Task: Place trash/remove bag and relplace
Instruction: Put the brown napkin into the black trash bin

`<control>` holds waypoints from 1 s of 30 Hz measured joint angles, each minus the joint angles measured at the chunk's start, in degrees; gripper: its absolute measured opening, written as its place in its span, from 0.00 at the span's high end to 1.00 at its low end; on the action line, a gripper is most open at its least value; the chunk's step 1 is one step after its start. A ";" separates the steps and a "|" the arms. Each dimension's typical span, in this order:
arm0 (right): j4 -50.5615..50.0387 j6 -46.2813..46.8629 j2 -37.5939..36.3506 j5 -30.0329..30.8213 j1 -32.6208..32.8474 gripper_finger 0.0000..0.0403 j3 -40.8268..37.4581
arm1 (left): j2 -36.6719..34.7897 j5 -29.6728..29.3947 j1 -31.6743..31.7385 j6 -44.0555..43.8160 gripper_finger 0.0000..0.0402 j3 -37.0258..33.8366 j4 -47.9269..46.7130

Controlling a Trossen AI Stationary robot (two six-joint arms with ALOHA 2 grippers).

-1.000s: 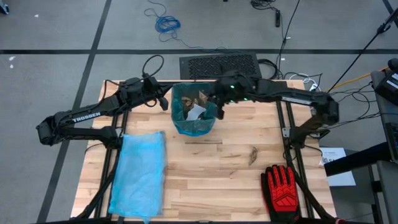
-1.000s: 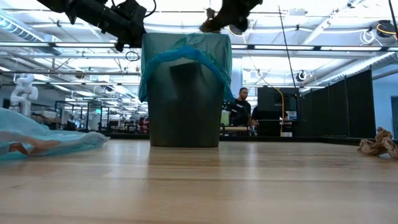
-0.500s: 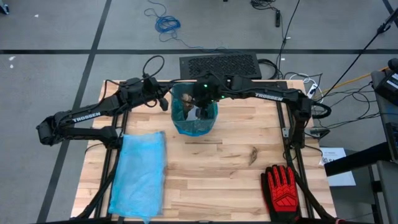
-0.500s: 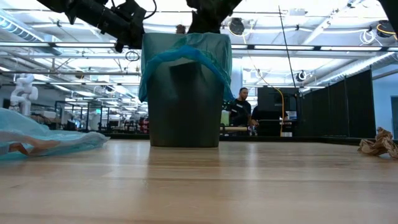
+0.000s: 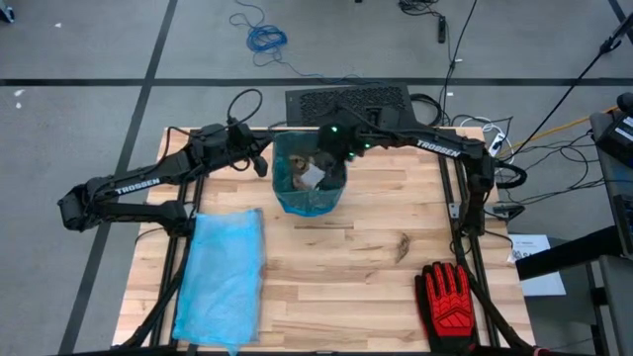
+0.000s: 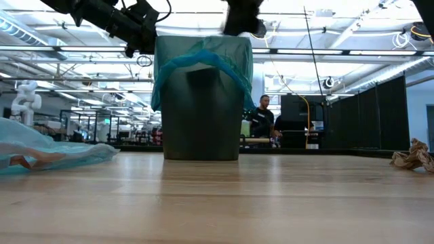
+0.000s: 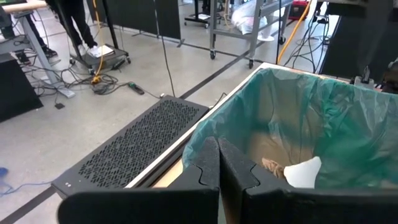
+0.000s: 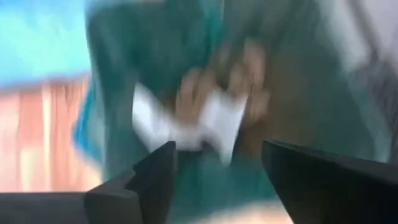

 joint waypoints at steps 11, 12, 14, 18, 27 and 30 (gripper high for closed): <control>-21.21 16.76 -5.46 5.71 8.53 0.69 -3.06 | 0.02 0.02 0.02 1.50 1.00 0.00 -0.42; -21.45 18.39 -6.75 5.92 9.22 0.70 -4.80 | 0.02 0.00 0.02 1.49 1.00 0.02 -0.59; -21.14 22.80 -10.04 6.94 10.25 0.72 -10.16 | 0.02 0.02 0.02 1.49 1.00 0.00 -1.03; -19.59 34.12 -17.50 7.74 11.72 0.76 -25.27 | 0.02 0.01 0.02 1.49 1.00 0.01 -1.96; 4.98 58.99 -31.22 -2.87 19.30 0.76 -61.37 | 0.02 0.02 0.01 1.11 1.00 0.00 -2.61; 10.90 66.15 -32.46 -3.27 22.08 0.71 -68.71 | 0.02 0.02 0.02 1.09 1.00 0.01 -2.63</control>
